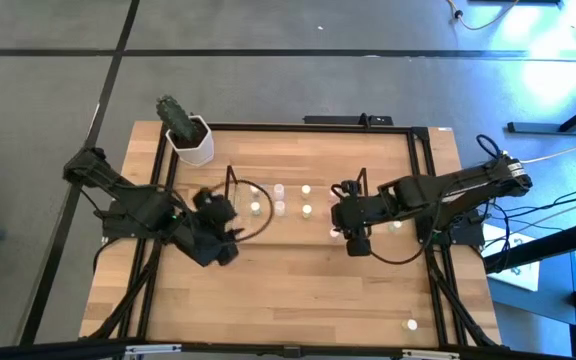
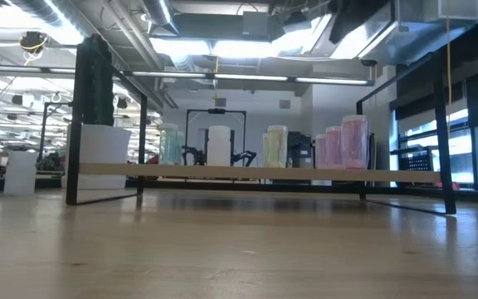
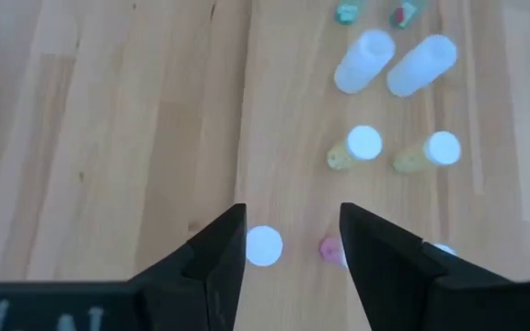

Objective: Pick and place medicine bottles onto shelf by color
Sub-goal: Put the white pill bottle aligned with the other white pill bottles on the shelf

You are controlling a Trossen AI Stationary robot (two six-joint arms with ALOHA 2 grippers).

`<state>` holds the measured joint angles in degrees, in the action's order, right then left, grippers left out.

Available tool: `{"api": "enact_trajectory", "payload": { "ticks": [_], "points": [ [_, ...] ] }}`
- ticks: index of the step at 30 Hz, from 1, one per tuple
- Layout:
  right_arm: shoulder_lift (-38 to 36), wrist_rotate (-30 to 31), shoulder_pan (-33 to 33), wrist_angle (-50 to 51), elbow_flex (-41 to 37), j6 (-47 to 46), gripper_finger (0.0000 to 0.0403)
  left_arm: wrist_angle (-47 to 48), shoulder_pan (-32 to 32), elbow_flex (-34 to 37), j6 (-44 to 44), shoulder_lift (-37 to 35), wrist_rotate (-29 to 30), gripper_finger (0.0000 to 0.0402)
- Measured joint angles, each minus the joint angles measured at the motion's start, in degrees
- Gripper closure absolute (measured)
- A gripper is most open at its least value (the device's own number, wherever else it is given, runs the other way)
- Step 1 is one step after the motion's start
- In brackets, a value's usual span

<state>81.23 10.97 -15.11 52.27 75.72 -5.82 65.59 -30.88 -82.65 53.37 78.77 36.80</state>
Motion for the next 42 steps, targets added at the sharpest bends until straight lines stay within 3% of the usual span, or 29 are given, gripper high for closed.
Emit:
{"api": "enact_trajectory", "payload": {
  "ticks": [6,11,20,32,38,42],
  "points": [
    [-0.6,0.0,0.0,3.5,4.3,-3.8,0.0225,15.0,-0.3,0.0,20.2,-2.3,-2.5,0.0210],
    [-2.0,-0.6,0.0,4.0,6.6,-4.4,0.0225,24.8,1.8,0.0,34.4,-2.4,-10.7,0.0210],
    [-5.8,-0.6,0.0,4.4,7.9,-4.4,0.0225,24.4,7.6,0.4,31.4,-4.8,-17.8,0.0210],
    [-7.3,-0.6,0.0,5.0,7.5,-4.2,0.0225,24.4,16.7,2.8,19.4,-14.7,-18.1,0.0210],
    [-7.3,-0.6,0.0,7.2,7.4,-4.2,0.0225,24.5,21.0,11.3,20.0,-24.6,-26.0,0.0211],
    [-7.3,-0.5,0.0,7.2,7.4,-3.0,0.0225,20.4,21.6,14.0,20.3,-32.0,-26.4,0.0211]
  ]
}}
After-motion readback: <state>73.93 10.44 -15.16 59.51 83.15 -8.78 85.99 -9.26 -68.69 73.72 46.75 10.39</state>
